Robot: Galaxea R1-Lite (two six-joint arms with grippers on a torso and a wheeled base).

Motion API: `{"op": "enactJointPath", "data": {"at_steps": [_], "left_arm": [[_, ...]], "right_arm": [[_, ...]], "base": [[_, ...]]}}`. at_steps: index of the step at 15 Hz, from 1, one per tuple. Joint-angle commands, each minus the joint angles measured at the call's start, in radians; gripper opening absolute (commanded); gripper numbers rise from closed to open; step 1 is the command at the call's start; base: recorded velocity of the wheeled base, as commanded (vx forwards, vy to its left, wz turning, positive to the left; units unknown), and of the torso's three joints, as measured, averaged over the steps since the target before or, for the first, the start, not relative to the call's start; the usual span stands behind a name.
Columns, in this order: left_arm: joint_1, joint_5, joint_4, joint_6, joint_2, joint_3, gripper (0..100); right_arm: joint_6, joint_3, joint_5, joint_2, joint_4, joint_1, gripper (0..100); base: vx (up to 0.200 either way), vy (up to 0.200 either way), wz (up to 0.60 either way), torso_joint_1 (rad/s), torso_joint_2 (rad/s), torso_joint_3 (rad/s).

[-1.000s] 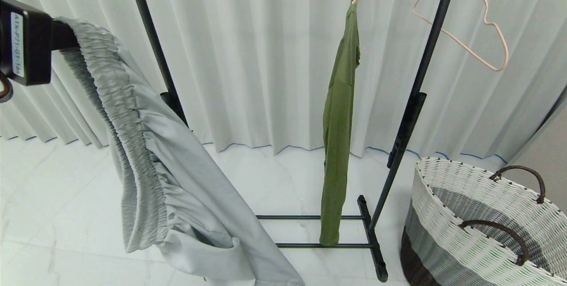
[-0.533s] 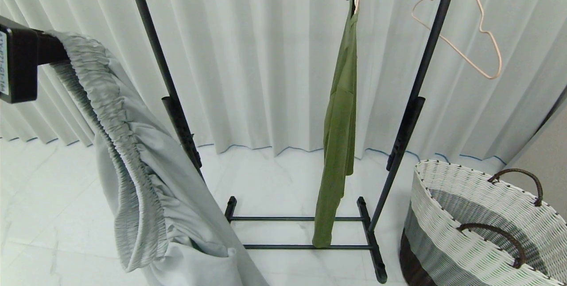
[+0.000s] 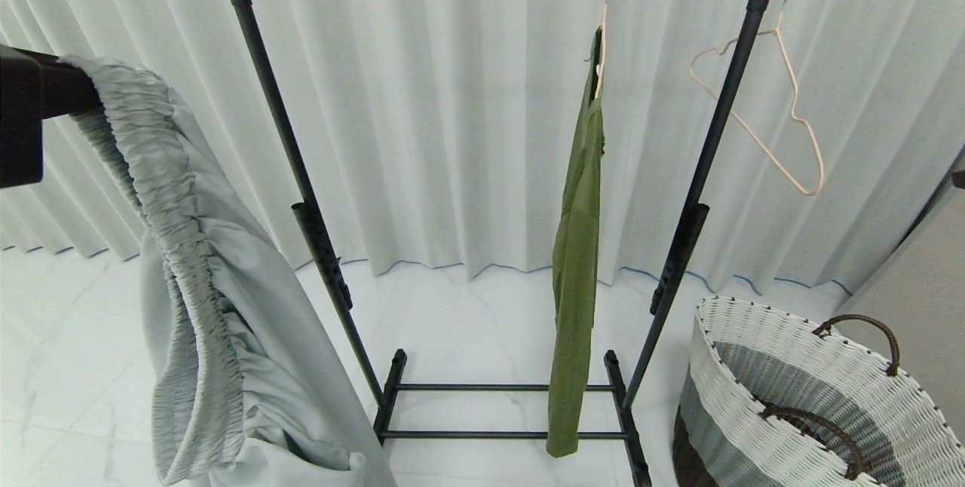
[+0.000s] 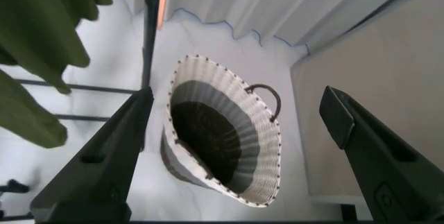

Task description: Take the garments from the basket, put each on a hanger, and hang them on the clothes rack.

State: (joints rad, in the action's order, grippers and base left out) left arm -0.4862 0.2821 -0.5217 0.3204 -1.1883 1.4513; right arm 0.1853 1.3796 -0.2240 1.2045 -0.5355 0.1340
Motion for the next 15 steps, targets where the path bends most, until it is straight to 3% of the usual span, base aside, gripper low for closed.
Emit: {"op": "enactJointPath", "data": {"at_steps": [1, 5, 7, 9, 15], "left_arm": [[0.000, 0.000, 0.000, 0.000, -0.002, 0.000, 0], [0.001, 0.002, 0.000, -0.001, -0.011, -0.002, 0], [0.003, 0.002, 0.000, 0.000, -0.013, -0.003, 0], [0.003, 0.002, -0.001, 0.000, -0.013, -0.006, 0], [0.000, 0.002, 0.000, 0.000, -0.008, -0.025, 0]], "right_arm": [[-0.001, -0.001, 0.009, 0.027, 0.008, -0.002, 100], [-0.014, -0.014, 0.015, 0.069, 0.043, -0.016, 100], [-0.010, -0.030, 0.020, 0.098, 0.120, -0.022, 100], [-0.006, -0.033, 0.048, 0.121, 0.184, -0.022, 100], [-0.014, -0.030, 0.075, 0.218, 0.198, -0.028, 100]], "base": [[0.000, 0.000, 0.00, 0.188, -0.48, -0.286], [0.000, 0.000, 0.00, 0.206, -0.49, -0.282], [0.000, 0.000, 0.00, 0.178, -0.41, -0.232], [0.200, 0.000, 0.00, 0.058, -0.13, -0.068], [0.200, 0.000, 0.00, 0.015, -0.02, -0.008]]}}
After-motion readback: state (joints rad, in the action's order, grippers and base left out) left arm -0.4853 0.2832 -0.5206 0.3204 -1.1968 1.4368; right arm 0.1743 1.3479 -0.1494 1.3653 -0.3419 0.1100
